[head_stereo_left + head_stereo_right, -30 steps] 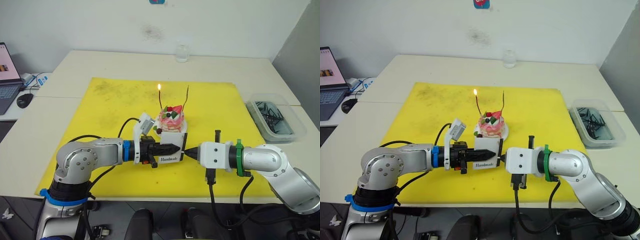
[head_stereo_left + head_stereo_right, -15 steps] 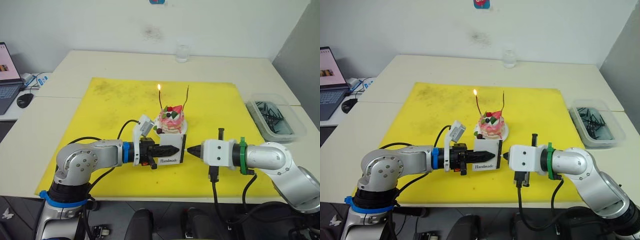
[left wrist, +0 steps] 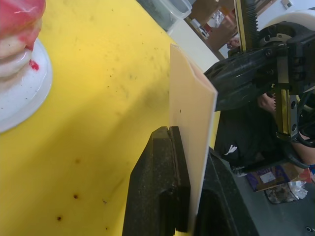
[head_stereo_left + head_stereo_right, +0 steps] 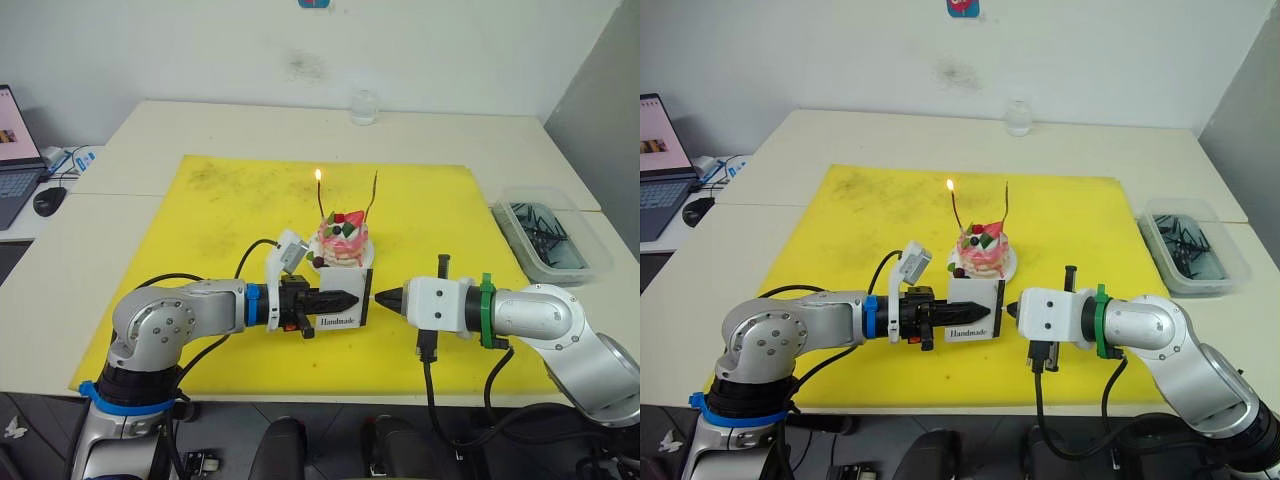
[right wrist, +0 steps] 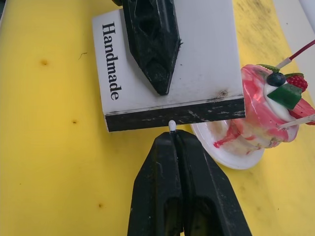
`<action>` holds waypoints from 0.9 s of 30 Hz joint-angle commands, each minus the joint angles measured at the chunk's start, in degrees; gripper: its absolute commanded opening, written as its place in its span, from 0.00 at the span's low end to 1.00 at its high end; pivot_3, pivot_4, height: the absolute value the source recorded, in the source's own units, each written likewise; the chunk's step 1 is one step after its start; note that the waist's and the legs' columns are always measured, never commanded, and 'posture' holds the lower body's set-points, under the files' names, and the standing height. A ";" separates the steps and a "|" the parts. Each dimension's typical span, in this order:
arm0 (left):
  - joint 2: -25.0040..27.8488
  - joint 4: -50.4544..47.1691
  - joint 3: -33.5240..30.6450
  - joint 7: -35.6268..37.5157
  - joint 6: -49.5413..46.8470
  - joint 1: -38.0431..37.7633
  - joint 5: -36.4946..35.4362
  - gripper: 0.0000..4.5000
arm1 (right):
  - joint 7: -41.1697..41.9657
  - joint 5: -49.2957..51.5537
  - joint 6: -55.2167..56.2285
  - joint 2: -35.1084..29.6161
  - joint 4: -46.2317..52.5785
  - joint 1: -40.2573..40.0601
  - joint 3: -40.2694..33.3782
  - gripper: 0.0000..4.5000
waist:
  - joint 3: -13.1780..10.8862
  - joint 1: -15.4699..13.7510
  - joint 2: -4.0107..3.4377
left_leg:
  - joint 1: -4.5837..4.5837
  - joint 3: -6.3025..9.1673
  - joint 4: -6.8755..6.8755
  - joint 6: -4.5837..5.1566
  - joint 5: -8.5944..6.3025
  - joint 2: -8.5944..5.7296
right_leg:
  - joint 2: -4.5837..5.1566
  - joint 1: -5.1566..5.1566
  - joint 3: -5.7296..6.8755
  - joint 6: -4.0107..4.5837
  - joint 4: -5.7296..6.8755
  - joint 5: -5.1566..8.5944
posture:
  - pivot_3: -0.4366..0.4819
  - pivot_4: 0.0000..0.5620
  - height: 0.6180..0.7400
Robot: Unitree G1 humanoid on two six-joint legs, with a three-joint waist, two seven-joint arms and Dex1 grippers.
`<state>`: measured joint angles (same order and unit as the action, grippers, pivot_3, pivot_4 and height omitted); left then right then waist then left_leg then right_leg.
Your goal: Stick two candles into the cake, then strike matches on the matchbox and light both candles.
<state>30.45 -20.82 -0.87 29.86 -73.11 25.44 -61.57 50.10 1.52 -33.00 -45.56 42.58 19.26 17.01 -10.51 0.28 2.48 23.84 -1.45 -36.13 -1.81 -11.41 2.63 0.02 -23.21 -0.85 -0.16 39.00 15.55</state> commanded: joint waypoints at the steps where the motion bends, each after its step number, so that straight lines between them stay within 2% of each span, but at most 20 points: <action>1: 0.45 -2.41 0.72 1.08 1.42 0.29 0.68 0.00 | -0.03 -0.23 1.06 0.06 1.19 1.23 -0.32 0.01 | 0.00 0.00 0.00 | 0.00 0.00 0.00 0.00 0.00 0.00 | 0.00 0.00 0.00 0.00 0.00 0.00 | 0.48 0.27 1.00; 17: -0.40 -2.60 0.33 1.85 1.50 0.52 0.63 0.00 | -0.29 -2.21 1.85 1.00 -0.96 2.44 1.95 0.01 | 0.00 0.00 0.00 | 0.00 0.00 0.00 0.00 0.00 0.00 | 0.00 0.00 0.00 0.00 0.00 0.00 | 0.48 0.27 1.00; 27: -2.25 -2.91 1.06 2.38 3.74 2.60 2.73 0.00 | 2.00 -5.86 5.06 0.51 -3.86 3.29 6.43 0.01 | 0.00 0.00 0.00 | 0.00 0.00 0.00 0.00 0.00 0.00 | 0.00 0.00 0.01 0.00 0.00 0.00 | 0.48 0.27 1.00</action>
<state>29.26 -21.65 0.51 30.62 -72.16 25.56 -57.62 50.76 -3.74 -29.09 -44.73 38.93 22.60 21.62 -10.51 0.28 2.48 23.84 -1.46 -36.13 -1.81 -11.41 2.63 0.01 -23.21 -0.85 -0.16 39.00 15.55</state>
